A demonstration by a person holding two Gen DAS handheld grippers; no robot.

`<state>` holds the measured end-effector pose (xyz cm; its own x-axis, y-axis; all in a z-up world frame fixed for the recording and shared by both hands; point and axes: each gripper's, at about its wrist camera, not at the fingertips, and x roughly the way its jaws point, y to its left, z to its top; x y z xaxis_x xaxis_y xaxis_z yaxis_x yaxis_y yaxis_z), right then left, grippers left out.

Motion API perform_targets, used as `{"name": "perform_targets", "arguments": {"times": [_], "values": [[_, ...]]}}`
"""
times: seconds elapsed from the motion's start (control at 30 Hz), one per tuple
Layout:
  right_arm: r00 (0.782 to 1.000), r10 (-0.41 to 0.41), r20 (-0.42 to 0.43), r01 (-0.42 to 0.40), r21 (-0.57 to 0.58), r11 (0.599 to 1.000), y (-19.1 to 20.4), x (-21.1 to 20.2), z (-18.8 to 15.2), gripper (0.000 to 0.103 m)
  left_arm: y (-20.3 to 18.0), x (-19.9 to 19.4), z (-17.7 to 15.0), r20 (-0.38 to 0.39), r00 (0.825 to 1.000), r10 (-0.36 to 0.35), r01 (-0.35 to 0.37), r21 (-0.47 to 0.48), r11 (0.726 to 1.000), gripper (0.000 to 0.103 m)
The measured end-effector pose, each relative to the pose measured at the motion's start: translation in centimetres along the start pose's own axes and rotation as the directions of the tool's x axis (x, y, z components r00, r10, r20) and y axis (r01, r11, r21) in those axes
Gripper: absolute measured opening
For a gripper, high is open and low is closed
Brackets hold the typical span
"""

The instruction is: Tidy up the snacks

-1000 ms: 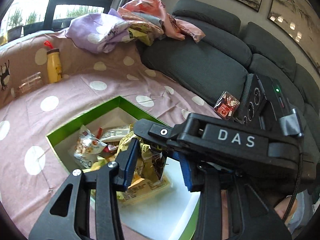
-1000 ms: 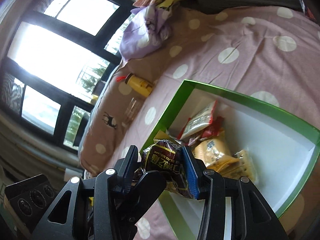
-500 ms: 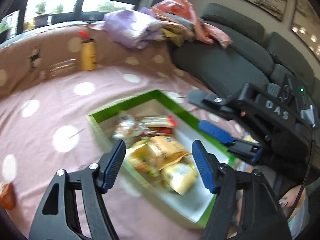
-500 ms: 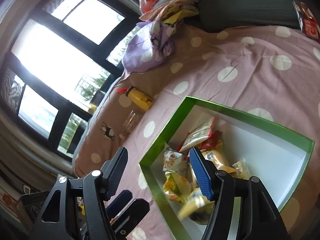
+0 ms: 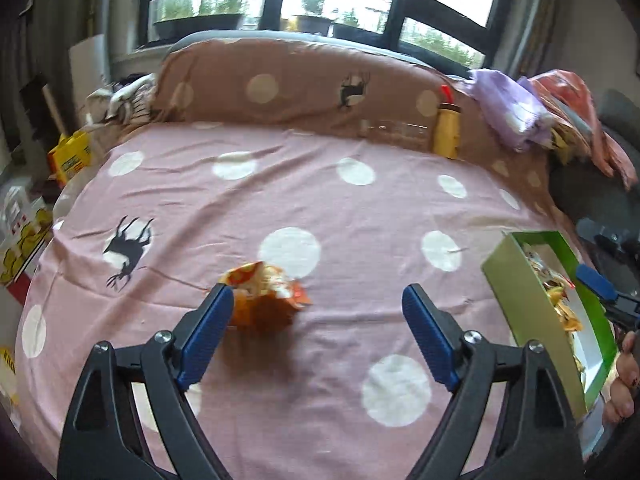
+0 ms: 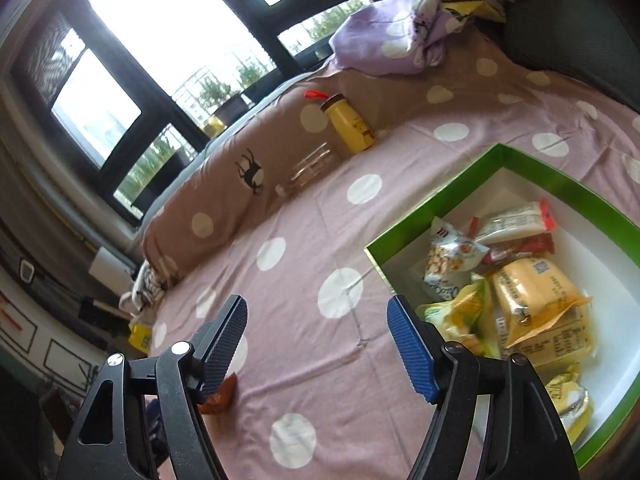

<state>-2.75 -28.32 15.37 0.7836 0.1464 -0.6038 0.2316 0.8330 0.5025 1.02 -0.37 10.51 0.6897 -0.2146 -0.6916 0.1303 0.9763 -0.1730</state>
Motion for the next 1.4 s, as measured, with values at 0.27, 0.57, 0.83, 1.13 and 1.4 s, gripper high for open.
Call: {"name": "perform_targets", "arguments": {"times": [0.27, 0.57, 0.83, 1.13, 1.4], "values": [[0.982, 0.090, -0.169, -0.106, -0.093, 0.990, 5.6, 5.7, -2.6, 0.085, 5.4, 2.9, -0.3, -0.117, 0.993, 0.017, -0.033, -0.135, 0.990, 0.091], [0.852, 0.177, -0.493, -0.255, -0.095, 0.962, 10.5, 16.1, -6.9, 0.086, 7.0, 5.9, -0.9, -0.202, 0.979, -0.003, -0.038, -0.195, 0.980, 0.091], [0.766, 0.260, -0.588, -0.328, -0.010, 0.945, 11.6, 20.6, -8.7, 0.086, 7.9, 7.5, -1.0, -0.206, 0.973, -0.105, 0.050, -0.256, 0.965, 0.088], [0.766, 0.311, -0.562, -0.378, -0.003, 0.926, 11.3, 20.5, -9.0, 0.056, 6.5, 7.2, -0.6, -0.171, 0.965, -0.200, 0.160, -0.219, 0.962, 0.059], [0.856, 0.343, -0.387, -0.371, 0.004, 0.929, 7.6, 12.9, -5.8, 0.048, 0.6, 3.2, 0.2, -0.099, 0.954, -0.284, 0.278, -0.070, 0.958, 0.060]]}}
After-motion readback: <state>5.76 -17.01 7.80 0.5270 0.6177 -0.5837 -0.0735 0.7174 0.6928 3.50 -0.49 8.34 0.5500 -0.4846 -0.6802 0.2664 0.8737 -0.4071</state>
